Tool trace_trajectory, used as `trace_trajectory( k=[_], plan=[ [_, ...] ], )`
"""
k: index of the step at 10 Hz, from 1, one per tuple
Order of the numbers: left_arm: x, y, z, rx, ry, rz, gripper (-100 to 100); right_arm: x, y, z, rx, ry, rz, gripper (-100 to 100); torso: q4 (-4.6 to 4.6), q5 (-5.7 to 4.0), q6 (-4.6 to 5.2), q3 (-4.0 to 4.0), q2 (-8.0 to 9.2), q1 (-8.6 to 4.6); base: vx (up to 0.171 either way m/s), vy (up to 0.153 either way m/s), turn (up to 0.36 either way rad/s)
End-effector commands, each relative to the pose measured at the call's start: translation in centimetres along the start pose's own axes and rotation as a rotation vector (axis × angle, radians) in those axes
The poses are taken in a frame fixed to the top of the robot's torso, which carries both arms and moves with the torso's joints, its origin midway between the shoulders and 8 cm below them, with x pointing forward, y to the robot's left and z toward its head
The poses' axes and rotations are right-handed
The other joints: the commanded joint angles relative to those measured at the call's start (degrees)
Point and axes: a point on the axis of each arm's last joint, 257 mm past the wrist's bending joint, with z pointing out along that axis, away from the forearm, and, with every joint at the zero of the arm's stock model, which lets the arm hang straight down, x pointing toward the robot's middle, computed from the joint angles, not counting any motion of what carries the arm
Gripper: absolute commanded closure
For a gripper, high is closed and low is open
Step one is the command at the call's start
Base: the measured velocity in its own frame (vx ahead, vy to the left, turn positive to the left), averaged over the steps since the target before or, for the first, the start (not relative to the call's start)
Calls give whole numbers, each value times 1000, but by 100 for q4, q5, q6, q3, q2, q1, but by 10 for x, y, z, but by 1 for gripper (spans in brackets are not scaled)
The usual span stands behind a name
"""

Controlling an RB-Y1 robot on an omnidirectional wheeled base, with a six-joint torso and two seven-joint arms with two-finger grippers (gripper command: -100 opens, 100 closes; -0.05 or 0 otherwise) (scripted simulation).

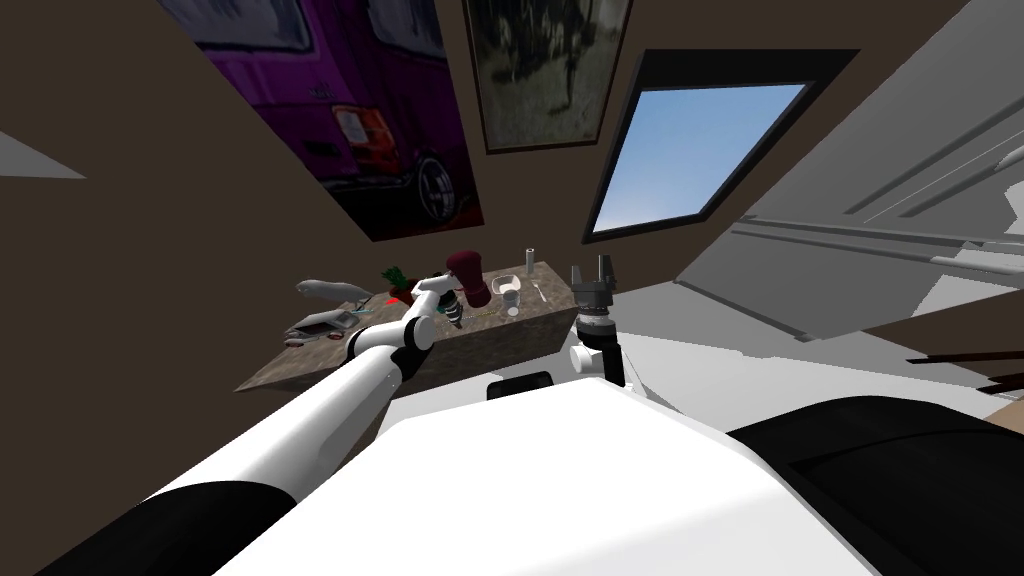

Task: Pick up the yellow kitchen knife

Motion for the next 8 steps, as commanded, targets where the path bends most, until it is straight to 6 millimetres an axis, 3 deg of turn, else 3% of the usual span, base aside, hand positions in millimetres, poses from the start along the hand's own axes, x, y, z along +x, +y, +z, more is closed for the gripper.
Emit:
trace_trajectory(
  k=[1, 2, 4, 5, 8],
  plan=[
    [0, 0, 0, 0, 0, 0, 0, 0, 0, 0, 0, 0, 0, 0, 0, 0, 0, 0, 0, 0, -1, 16, 0],
    [-1, 3, 12, 4, -3, 0, -100, 0, 0, 0, 0, 0, 0, 0, 0, -7, 1, -1, -2, -25, 6, 0, -8],
    [0, 2, 13, 3, -3, 0, -100, 0, 0, 0, 0, 0, 0, 0, -2, -11, 2, -4, -7, -42, 6, -8, -2],
    [0, 2, 14, 5, -3, 0, 100, 0, 0, 0, 0, 0, 0, 0, -1, -11, 2, -3, -6, -42, 0, 0, 0],
    [0, -5, 9, 27, -4, 0, 100, 0, 0, 0, 0, 0, 0, 0, -27, -11, 4, -23, -18, -42, 2, 1, -7]
  ],
)
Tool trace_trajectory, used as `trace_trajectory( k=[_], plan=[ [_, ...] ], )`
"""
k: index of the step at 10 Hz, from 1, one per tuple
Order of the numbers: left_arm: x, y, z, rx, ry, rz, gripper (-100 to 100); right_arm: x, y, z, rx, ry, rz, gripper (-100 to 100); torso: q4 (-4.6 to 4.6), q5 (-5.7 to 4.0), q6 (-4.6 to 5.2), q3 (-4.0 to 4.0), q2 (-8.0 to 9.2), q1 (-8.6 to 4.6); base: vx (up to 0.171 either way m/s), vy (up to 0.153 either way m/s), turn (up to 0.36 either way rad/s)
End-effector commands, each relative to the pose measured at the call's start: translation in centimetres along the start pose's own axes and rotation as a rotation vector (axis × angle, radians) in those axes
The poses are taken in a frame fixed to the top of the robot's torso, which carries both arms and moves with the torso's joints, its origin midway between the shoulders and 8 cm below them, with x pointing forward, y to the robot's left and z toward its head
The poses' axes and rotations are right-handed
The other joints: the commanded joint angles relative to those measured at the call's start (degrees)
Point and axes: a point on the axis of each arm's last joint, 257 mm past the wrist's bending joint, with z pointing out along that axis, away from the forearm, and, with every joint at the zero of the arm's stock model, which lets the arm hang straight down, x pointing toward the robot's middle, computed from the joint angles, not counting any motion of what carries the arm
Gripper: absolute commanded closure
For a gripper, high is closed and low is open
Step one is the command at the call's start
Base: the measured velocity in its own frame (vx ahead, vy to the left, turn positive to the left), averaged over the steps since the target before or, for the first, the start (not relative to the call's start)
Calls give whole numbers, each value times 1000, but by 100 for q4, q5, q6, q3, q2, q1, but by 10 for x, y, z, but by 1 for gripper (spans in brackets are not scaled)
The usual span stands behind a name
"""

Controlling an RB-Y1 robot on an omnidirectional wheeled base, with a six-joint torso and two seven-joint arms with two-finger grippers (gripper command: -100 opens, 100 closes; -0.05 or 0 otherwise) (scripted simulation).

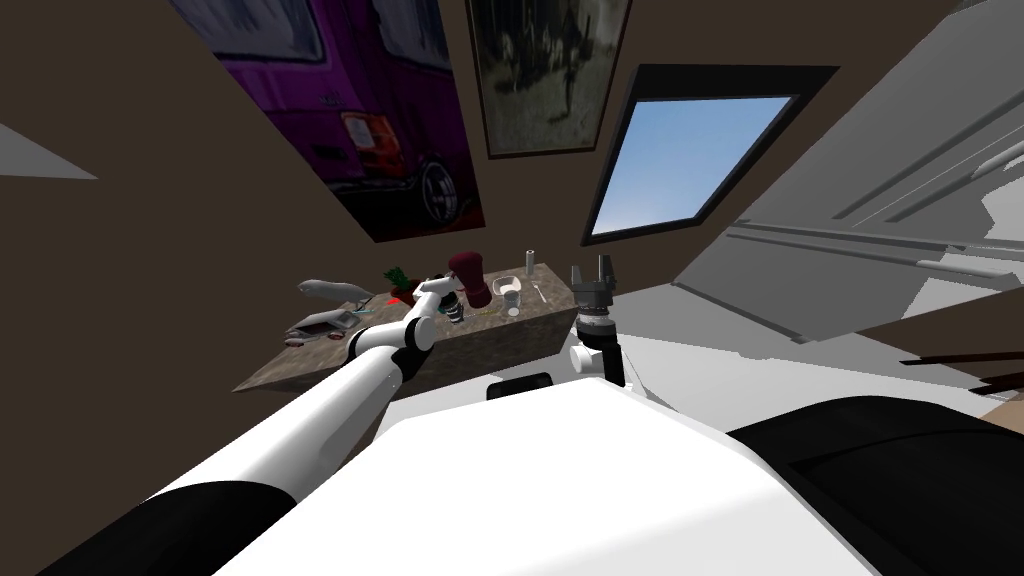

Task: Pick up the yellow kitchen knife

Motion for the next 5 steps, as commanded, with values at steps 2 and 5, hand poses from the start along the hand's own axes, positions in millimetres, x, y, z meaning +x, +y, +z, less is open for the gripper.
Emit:
trace_trajectory(
  k=[2, 5],
  plan=[
    [0, 0, 0, -1, 0, -1, 0, 0, 0, 0, 0, 0, 0, 0, 0, 1, 1, -1, -3, 2, 0, 0, 0],
    [-2, 10, 11, -21, -1, -3, 100, 0, 0, 0, 0, 0, 0, 0, -1, 2, 2, -3, -6, 3, 0, -2, 2]
  ],
)
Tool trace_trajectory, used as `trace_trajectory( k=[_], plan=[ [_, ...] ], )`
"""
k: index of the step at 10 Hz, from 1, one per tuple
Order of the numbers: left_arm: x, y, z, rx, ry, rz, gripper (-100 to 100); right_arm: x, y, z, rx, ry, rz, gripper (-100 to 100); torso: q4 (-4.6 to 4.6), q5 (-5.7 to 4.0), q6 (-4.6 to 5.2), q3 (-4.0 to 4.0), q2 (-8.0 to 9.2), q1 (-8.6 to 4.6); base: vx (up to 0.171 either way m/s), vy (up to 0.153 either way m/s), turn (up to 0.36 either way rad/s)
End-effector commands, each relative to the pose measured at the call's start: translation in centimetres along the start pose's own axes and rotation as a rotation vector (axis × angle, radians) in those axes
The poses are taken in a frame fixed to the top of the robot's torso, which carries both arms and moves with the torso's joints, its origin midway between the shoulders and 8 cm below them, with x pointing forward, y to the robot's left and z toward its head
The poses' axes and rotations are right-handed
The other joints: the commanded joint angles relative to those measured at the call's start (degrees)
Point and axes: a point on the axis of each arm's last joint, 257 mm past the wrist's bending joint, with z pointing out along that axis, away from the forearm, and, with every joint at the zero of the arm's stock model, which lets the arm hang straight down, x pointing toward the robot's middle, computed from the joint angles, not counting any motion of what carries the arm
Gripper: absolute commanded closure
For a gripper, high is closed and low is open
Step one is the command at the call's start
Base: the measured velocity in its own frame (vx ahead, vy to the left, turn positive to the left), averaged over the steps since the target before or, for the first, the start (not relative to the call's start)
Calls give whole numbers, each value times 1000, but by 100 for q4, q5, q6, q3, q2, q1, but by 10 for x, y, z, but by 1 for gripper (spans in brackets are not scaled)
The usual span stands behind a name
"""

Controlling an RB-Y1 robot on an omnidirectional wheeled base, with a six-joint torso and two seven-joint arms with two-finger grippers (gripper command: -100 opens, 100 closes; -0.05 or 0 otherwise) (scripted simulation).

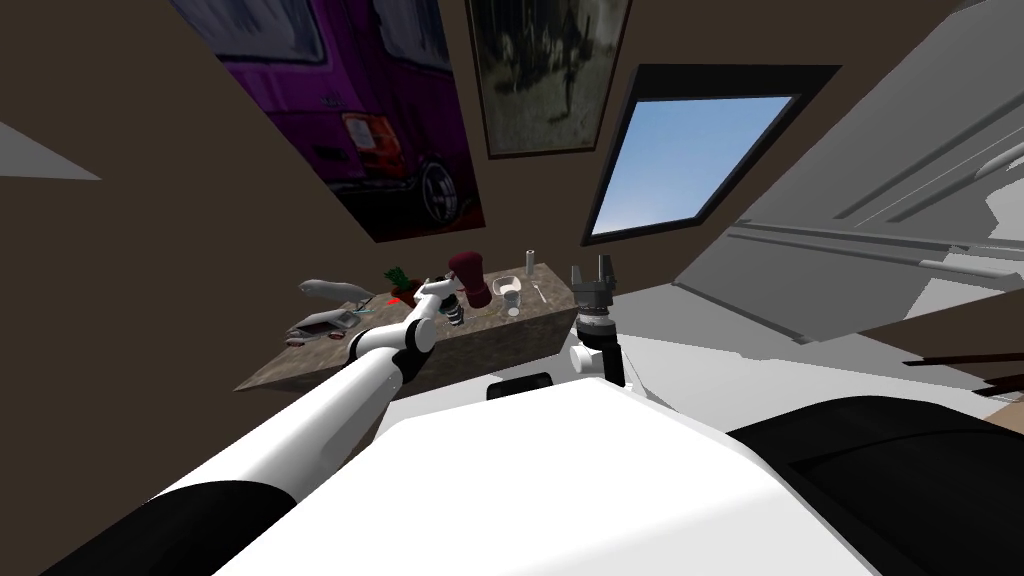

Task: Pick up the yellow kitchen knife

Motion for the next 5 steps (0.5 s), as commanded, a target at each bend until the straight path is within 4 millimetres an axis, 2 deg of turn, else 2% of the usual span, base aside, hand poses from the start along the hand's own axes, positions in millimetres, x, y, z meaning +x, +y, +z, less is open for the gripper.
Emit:
trace_trajectory(
  k=[1, 3, 4, 5],
  plan=[
    [1, -1, -6, -2, 2, 1, 100, 0, 0, 0, 0, 0, 0, 0, 0, 0, 0, 0, 0, 0, 0, 0, 0],
    [1, -3, -14, -5, 3, 1, 100, 0, 0, 0, 0, 0, 0, 0, 5, 0, 2, 5, 5, 2, -4, 6, 1],
    [1, -2, -11, -3, 3, 0, 100, 0, 0, 0, 0, 0, 0, 0, 7, 0, 2, 7, 8, 3, 0, 0, 0],
    [1, -2, -12, -5, 3, 0, 0, 0, 0, 0, 0, 0, 0, 0, 6, 1, 2, 7, 8, 2, 0, 0, 0]
  ],
)
